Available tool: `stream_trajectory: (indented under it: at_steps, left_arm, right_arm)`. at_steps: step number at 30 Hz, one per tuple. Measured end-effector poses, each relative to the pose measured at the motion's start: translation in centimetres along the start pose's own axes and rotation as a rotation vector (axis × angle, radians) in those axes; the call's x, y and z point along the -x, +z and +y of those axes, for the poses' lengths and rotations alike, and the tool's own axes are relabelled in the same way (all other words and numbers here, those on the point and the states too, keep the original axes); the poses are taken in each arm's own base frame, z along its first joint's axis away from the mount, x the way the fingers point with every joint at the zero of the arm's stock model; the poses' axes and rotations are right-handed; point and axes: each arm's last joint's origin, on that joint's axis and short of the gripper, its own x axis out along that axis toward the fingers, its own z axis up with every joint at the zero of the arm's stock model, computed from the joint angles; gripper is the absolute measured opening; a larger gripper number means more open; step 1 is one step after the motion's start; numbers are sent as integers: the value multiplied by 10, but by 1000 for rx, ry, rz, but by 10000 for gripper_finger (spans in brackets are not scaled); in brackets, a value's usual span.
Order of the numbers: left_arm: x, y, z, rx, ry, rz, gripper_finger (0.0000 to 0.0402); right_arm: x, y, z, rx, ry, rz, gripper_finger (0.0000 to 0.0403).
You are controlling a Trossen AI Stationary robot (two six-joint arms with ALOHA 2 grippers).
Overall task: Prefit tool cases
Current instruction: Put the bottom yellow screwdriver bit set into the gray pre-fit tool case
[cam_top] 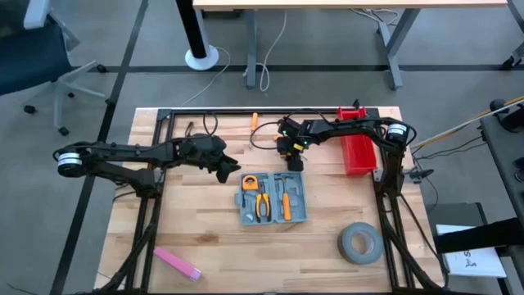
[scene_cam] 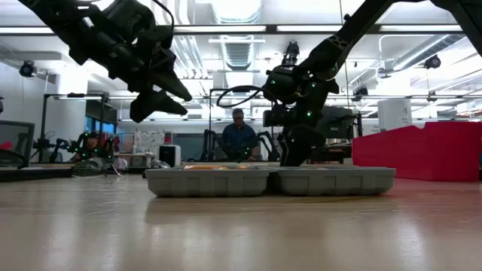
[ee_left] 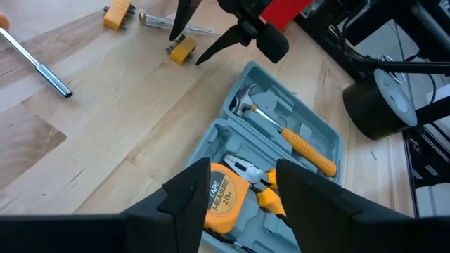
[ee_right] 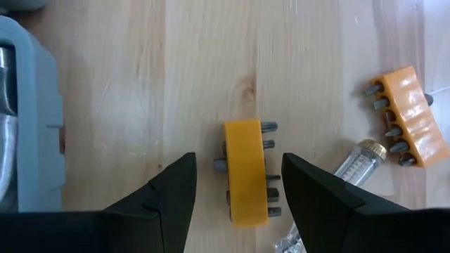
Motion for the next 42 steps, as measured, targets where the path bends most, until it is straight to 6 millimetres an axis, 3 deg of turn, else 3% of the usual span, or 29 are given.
stream_trajectory:
  at_steps: [15,20,42]
  left_arm:
    - [0,0,0,0,1,1,194]
    - [0,-2,-2,-6,-7,5,193]
    - [-1,-4,-5,-13,-16,14,188]
  right_arm:
    - [0,1,0,13,-4,-7,188]
    - [-11,-2,-1,9,11,9,183]
    - [-16,-1,-1,13,35,2,108]
